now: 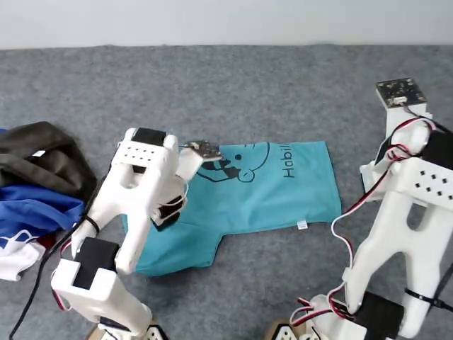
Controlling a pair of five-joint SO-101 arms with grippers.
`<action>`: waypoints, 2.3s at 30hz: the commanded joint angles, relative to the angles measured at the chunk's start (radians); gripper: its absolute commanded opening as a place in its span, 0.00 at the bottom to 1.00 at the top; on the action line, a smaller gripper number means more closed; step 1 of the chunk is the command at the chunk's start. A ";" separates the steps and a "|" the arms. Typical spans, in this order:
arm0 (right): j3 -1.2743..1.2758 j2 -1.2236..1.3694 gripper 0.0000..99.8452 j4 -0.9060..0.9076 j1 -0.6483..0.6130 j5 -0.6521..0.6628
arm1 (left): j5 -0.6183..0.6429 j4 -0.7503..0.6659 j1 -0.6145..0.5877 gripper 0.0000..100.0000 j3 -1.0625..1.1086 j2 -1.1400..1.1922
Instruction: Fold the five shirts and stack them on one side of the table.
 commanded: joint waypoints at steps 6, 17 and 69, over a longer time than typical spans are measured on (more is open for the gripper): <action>-0.005 -0.030 0.01 0.036 -0.216 -0.005 | 0.054 0.023 -0.292 0.01 -0.039 -0.315; -0.005 0.173 0.02 -0.028 -0.722 -0.012 | 0.052 0.002 -0.778 0.01 -0.036 -0.514; -0.057 0.769 0.01 -0.536 -1.365 -0.003 | -0.021 -0.097 -1.175 0.01 -0.038 -0.408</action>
